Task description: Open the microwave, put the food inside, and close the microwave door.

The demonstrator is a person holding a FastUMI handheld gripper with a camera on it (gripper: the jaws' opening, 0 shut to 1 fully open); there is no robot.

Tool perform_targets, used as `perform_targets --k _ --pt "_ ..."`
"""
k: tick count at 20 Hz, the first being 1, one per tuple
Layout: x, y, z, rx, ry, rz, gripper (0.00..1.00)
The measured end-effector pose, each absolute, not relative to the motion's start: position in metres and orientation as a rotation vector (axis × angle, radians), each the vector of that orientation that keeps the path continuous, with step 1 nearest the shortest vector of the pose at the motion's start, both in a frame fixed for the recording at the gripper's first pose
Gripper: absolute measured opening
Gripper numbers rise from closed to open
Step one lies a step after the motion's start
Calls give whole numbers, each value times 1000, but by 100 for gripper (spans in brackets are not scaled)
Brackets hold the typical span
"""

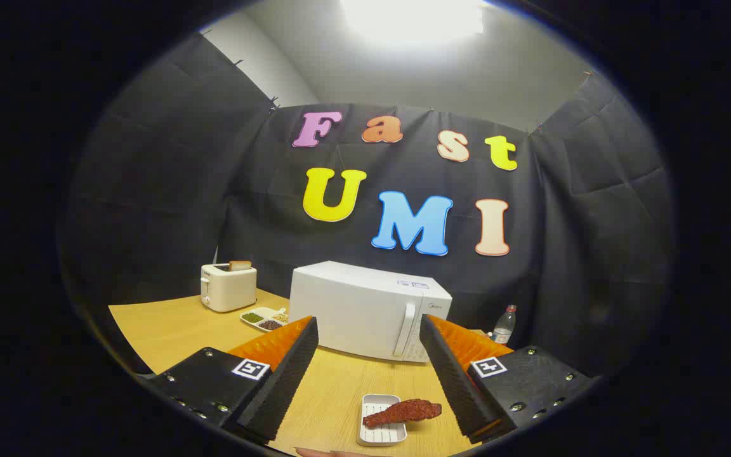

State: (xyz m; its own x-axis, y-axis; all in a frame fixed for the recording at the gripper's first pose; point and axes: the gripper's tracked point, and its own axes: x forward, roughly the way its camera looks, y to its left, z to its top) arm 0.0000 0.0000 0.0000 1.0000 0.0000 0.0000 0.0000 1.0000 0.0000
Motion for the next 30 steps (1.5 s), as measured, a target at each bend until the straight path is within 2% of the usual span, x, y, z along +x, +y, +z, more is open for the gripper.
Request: perform_targets --k 6,17,30 --pt "-4 -40 15 83 -49 -87 99" --pt "-14 -73 29 114 -121 -157 99" --pt "2 -70 24 99 -136 -139 100"
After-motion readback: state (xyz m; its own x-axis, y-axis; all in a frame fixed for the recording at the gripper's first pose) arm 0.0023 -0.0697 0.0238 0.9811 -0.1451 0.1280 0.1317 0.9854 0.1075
